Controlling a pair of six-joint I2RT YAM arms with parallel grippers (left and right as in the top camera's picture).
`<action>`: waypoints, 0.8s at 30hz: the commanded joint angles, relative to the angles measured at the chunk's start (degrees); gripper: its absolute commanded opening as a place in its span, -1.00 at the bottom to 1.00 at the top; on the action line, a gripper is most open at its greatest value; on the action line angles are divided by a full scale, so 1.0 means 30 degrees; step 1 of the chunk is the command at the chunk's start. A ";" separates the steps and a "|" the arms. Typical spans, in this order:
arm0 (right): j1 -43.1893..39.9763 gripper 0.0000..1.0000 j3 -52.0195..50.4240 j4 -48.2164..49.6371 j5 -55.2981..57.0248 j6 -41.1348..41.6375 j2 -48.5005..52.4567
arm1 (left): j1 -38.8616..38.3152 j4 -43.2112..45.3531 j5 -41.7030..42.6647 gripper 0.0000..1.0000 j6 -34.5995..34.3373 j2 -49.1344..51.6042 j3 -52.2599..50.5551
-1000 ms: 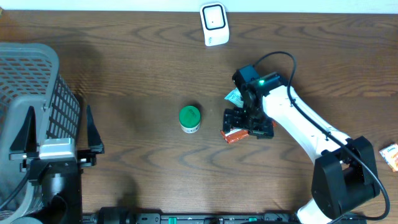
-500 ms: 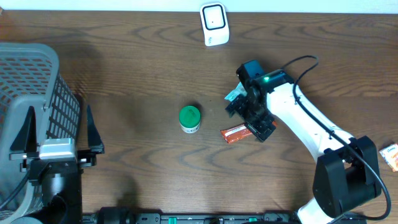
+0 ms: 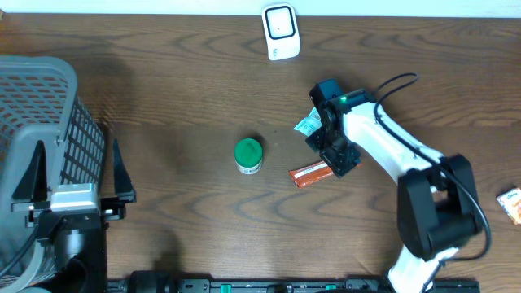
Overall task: Scan the item barcode
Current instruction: 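Lift the snack bar and move it right over the table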
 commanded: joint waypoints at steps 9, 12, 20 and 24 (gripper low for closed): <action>-0.2222 0.05 -0.0066 0.1734 -0.0678 -0.2215 0.1727 | -0.0073 0.0087 0.0255 0.71 0.0029 -0.0240 -0.0051; -0.2368 -0.04 -0.0066 0.1464 -0.0663 -0.2973 0.1872 | -0.0073 0.0087 0.0255 0.71 0.0029 -0.0240 -0.0051; -0.2193 -0.97 -0.0073 0.1311 -0.0168 -0.2987 0.2171 | -0.0073 0.0080 0.0255 0.72 0.0029 -0.0240 -0.0051; -0.2237 -0.97 0.0087 0.1239 -0.0554 -0.3541 0.1923 | -0.0073 0.0080 0.0255 0.72 0.0029 -0.0240 -0.0051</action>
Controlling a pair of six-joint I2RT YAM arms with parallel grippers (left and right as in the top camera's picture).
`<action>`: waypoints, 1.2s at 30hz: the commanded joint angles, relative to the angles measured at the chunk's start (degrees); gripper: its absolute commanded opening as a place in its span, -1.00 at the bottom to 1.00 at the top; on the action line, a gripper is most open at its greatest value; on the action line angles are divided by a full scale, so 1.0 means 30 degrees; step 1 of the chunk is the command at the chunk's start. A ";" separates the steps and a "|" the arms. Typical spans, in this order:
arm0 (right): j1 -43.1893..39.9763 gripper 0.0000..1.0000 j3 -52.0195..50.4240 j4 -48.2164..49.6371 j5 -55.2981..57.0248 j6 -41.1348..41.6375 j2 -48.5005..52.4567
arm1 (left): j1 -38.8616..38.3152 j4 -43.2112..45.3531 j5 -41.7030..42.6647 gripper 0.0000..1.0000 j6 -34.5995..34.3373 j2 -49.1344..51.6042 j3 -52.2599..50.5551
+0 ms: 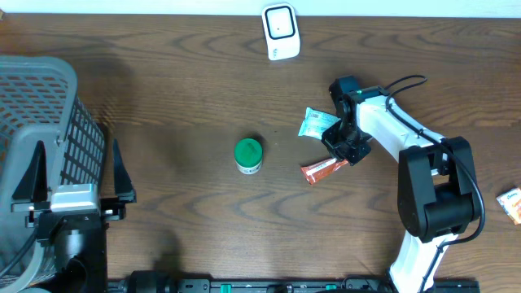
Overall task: Scan the item barcode
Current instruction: 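Lift the snack bar and move it right over the table, then raise the snack bar up to the white scanner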
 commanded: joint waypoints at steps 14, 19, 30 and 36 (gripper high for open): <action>0.0379 -0.97 0.0452 -0.0845 -0.0408 -0.0794 -0.7992 | -0.0073 0.0095 0.0248 0.71 0.0029 -0.0233 -0.0109; 0.1348 -0.97 0.0452 -0.1392 0.1224 0.0874 -1.1060 | -0.0073 0.0102 0.0248 0.71 0.0029 -0.0233 -0.0109; 0.4568 -0.97 0.0452 -0.5625 0.4867 0.8109 -1.2509 | -0.0073 0.0095 0.0248 0.71 0.0029 -0.0233 -0.0109; 0.6215 -0.97 0.0452 -0.5326 0.7176 0.8896 -1.2517 | -0.0073 0.0095 0.0248 0.71 0.0029 -0.0233 -0.0109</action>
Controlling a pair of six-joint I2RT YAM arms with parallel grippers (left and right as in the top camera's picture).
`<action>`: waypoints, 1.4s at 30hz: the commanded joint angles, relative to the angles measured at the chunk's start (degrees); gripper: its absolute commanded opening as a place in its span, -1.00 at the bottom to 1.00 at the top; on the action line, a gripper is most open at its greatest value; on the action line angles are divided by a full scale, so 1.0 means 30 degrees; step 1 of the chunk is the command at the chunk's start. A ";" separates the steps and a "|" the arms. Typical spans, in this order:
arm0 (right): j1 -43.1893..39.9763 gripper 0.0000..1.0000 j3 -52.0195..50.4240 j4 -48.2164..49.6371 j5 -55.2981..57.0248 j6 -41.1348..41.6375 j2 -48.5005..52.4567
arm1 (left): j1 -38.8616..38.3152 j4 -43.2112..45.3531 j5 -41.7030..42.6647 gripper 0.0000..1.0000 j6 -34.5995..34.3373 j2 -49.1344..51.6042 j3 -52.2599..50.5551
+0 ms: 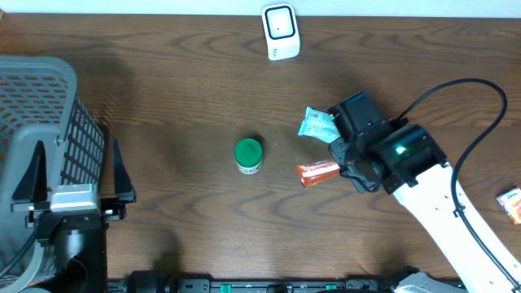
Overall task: Scan the item barcode
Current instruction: 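Raise the snack bar up to the white scanner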
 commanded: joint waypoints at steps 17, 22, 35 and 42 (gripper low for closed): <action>0.2674 -0.98 0.0175 0.9741 0.6142 -1.4571 -0.0007 | -0.0073 0.0087 0.0248 0.72 0.0022 -0.0233 -0.0109; 0.2514 -0.98 -0.0393 1.5205 0.4728 -1.9555 0.0015 | -0.0073 0.0087 0.0248 0.72 0.0022 -0.0233 -0.0109; -0.3759 -0.98 -0.2062 3.1015 -1.8804 -2.5842 0.4379 | -0.0073 -0.0051 0.0248 0.71 0.0022 -0.0233 -0.0109; -0.6302 -0.98 -0.1931 4.4661 -2.2564 -2.0123 1.0214 | -0.0073 -0.0780 0.0248 0.71 0.0029 -0.0226 -0.0109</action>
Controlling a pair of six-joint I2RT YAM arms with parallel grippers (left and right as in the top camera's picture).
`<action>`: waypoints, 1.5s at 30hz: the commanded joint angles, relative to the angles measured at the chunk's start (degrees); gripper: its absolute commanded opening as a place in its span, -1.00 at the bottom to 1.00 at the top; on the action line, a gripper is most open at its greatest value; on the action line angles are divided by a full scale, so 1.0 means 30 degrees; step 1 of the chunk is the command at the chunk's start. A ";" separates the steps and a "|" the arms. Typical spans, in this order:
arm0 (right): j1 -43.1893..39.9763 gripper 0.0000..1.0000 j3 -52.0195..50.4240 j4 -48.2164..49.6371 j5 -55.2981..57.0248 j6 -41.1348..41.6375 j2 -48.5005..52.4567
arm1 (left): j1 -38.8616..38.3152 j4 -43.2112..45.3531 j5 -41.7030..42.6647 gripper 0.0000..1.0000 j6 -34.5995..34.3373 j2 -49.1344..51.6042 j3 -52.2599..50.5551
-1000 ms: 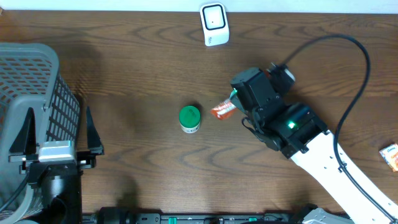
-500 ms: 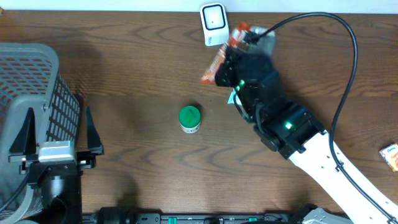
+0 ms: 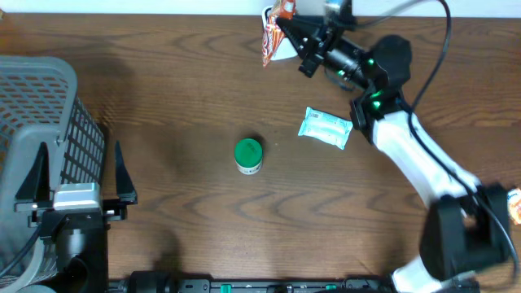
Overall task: Scan the item barcode
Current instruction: 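Raise the snack bar up to the white scanner, then hold the snack bar in front of the scanner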
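My right gripper [image 3: 286, 26] is raised at the back of the table and shut on an orange snack packet [image 3: 269, 34]. The packet hangs tilted right in front of the white barcode scanner [image 3: 283, 54], covering most of it. A teal sachet [image 3: 326, 128] lies flat on the table under the right arm. My left gripper [image 3: 77, 175] stands open at the front left with nothing between its fingers.
A green-lidded jar [image 3: 248, 155] stands mid-table. A grey mesh basket [image 3: 32, 98] fills the left edge. Another small packet [image 3: 513, 203] lies at the far right edge. The right arm stretches from front right up to the scanner.
The right gripper held the orange packet low beside the teal sachet. It now holds the packet up at the back, over the scanner. The teal sachet and the left arm have not moved.
The right gripper was down on the orange packet on the table, hiding part of the teal sachet. Then the packet had shifted slightly right and the sachet lay uncovered. Later the packet was in the gripper near the sachet, and now it hangs at the scanner.
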 commanded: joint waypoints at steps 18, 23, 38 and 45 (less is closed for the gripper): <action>-0.1443 -0.98 1.5540 0.6892 -0.0532 0.7461 1.7129 | -0.0073 -0.4138 0.0219 0.71 0.0029 -0.0138 -0.0080; -0.1450 -0.98 2.0240 0.4357 0.0663 0.7497 2.0159 | -0.0073 -0.5450 0.0219 0.71 0.0029 -0.0138 -0.0080; -0.1916 -0.98 2.1573 0.1996 0.1392 0.5100 2.1660 | -0.0073 -0.8459 0.0197 0.71 0.0029 -0.0138 -0.0080; -0.2353 -0.98 2.1573 0.2470 0.0772 0.5056 2.1660 | -0.0073 -0.9005 0.0153 0.71 0.0036 -0.0138 -0.0080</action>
